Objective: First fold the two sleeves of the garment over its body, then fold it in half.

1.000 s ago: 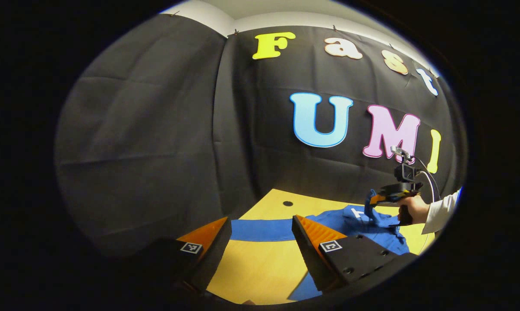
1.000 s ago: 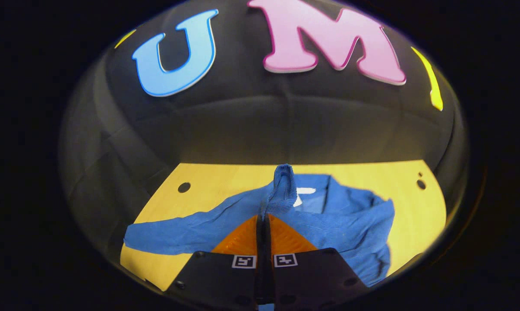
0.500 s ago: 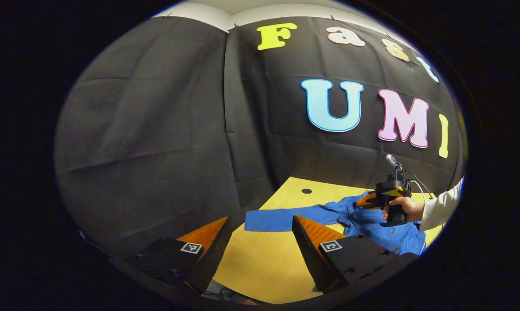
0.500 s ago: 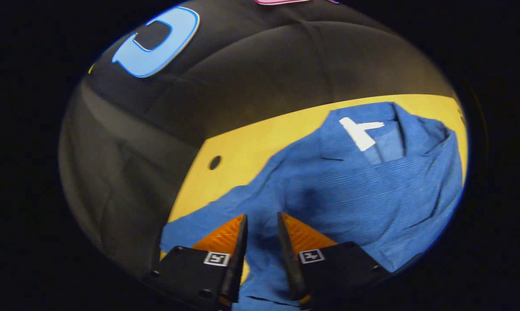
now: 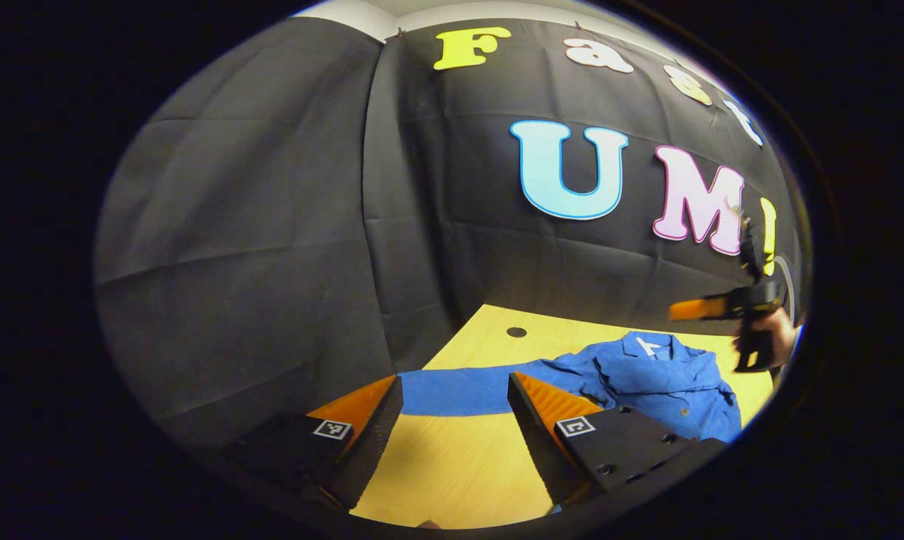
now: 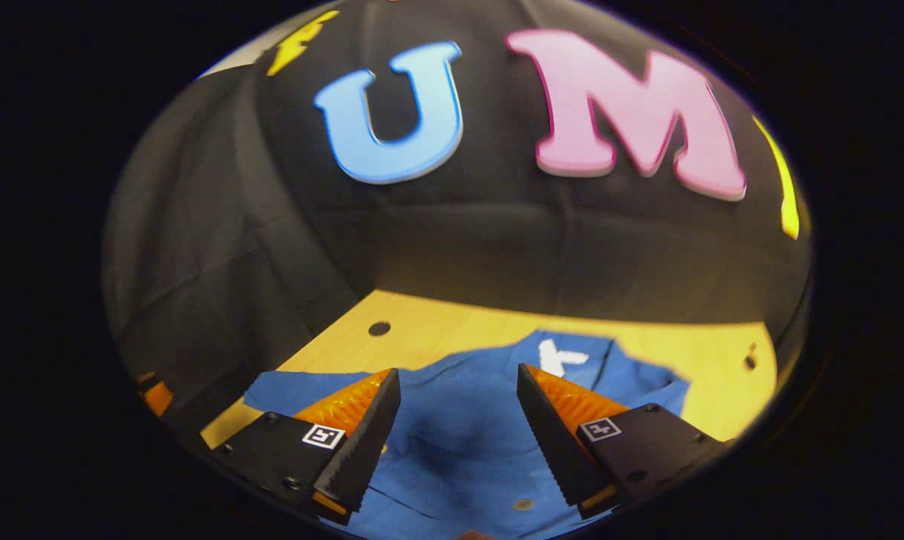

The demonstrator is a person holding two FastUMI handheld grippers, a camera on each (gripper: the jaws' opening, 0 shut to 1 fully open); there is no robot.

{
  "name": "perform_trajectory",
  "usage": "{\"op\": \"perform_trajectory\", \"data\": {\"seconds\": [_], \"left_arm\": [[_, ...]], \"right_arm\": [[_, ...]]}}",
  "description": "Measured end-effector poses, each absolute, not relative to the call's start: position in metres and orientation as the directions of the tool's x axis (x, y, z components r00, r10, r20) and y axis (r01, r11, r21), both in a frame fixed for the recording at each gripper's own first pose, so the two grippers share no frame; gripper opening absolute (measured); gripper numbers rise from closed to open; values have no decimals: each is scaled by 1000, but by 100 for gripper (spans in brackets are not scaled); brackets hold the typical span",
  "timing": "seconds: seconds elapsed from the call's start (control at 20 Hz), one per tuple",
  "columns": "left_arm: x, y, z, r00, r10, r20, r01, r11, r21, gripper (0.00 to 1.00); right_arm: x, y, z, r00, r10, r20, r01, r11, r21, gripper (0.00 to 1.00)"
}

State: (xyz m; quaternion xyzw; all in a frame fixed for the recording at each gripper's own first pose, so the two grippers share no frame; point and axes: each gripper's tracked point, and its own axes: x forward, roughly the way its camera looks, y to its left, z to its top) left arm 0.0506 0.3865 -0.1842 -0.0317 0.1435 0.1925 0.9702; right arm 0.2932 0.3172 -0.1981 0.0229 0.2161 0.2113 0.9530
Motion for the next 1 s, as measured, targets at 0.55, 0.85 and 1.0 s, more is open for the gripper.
{"op": "perform_trajectory", "data": {"seconds": [0.55,0.85,1.0], "left_arm": [[128,489,-323,702,332,-630,-369,926,78,84],[140,501,-357,620,330,-712,-351,928,124,84],[142,494,-372,603,312,-734,-353,930,105,84]], "right_arm": [[135,186,-33,954,245,-173,-252,968,-17,97],[113,162,-14,969,171,-176,-185,981,-67,97],[109,166,-9,967,178,-180,-190,980,-56,97]]}}
